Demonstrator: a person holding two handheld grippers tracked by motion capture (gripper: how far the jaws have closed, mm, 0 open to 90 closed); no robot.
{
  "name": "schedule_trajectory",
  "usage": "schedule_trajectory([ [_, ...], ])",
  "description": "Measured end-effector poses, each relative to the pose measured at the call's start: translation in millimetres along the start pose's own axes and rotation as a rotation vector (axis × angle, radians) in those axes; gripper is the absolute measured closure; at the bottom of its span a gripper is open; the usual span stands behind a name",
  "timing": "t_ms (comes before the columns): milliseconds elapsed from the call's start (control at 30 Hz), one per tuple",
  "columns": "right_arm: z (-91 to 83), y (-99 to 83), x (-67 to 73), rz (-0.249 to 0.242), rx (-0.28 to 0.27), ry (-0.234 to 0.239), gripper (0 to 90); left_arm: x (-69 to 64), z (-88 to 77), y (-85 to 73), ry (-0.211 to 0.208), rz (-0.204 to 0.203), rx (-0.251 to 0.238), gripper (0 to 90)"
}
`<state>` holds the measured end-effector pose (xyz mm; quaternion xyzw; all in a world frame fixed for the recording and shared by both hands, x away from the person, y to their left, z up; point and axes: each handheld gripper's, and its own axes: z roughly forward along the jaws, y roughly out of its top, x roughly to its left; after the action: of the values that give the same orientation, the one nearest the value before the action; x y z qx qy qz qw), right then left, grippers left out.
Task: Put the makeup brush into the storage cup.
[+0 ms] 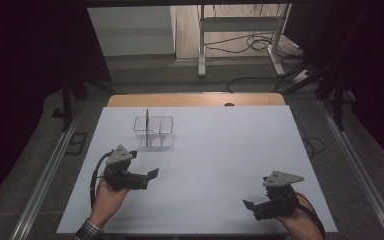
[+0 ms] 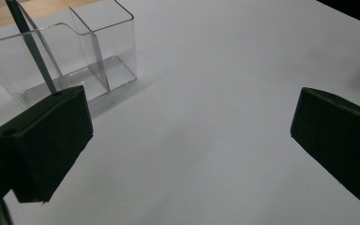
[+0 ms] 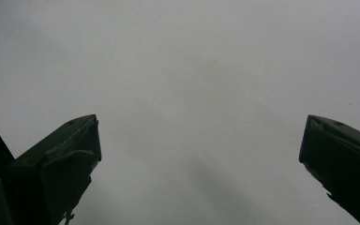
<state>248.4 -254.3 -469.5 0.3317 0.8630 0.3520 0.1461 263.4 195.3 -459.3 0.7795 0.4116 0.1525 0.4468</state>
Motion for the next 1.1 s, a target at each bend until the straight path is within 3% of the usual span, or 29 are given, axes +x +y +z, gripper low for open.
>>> schedule_trajectory([
  [1100,-10.7,-6.5,-0.4,0.021,-0.022,-0.005,0.0,-18.0,-29.6,-28.7,0.004,-0.012,0.007,0.0],
])
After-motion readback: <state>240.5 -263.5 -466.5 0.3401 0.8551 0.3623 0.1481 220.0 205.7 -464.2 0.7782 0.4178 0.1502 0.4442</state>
